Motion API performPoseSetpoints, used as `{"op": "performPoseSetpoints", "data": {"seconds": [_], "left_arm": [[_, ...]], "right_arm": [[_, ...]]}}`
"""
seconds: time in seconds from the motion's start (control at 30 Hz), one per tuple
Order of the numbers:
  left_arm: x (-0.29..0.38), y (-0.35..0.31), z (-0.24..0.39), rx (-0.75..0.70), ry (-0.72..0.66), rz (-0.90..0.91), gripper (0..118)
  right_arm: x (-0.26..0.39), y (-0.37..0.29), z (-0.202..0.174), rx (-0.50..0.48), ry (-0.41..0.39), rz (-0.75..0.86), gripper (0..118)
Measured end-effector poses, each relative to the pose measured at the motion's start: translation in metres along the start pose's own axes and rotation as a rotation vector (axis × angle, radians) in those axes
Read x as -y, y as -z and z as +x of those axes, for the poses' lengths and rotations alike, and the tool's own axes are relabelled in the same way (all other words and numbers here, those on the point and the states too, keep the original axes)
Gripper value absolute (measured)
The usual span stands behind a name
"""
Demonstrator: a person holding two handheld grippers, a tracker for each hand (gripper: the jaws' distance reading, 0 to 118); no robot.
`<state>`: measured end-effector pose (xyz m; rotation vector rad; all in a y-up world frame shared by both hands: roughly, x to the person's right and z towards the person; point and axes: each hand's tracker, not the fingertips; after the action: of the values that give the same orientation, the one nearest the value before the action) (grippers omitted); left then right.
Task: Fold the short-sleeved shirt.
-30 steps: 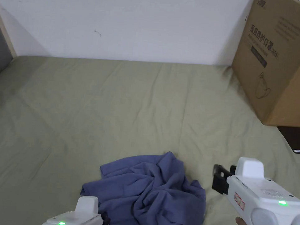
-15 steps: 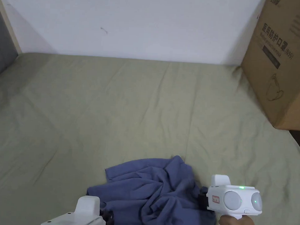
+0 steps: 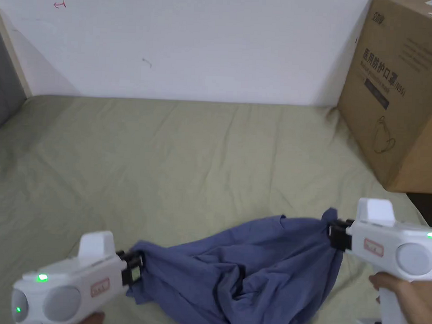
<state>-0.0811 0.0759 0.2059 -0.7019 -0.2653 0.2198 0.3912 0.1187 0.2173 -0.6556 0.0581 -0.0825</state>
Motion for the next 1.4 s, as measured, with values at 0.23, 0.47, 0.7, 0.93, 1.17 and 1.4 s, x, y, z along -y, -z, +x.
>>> {"op": "performPoseSetpoints", "data": {"seconds": [0.23, 0.47, 0.7, 0.93, 1.17, 1.4], "left_arm": [[-0.133, -0.023, -0.012, -0.087, 0.089, 0.206, 7], [-0.245, -0.038, -0.019, -0.171, 0.117, 0.321, 7], [-0.328, -0.025, -0.013, -0.215, 0.119, 0.364, 7], [-0.367, 0.036, -0.024, -0.24, 0.112, 0.33, 6], [-0.36, 0.104, -0.049, -0.271, 0.098, 0.249, 6], [-0.289, 0.139, -0.073, -0.272, 0.055, 0.136, 6]], "right_arm": [[-0.099, -0.061, 0.004, 0.02, -0.006, 0.225, 4], [-0.183, -0.073, 0.012, 0.088, -0.011, 0.347, 4], [-0.238, -0.058, 0.023, 0.1, 0.043, 0.416, 4], [-0.258, -0.015, 0.02, 0.131, 0.027, 0.425, 4], [-0.244, 0.058, 0.026, 0.141, 0.056, 0.354, 4], [-0.183, 0.109, 0.029, 0.158, 0.134, 0.265, 4]]}}
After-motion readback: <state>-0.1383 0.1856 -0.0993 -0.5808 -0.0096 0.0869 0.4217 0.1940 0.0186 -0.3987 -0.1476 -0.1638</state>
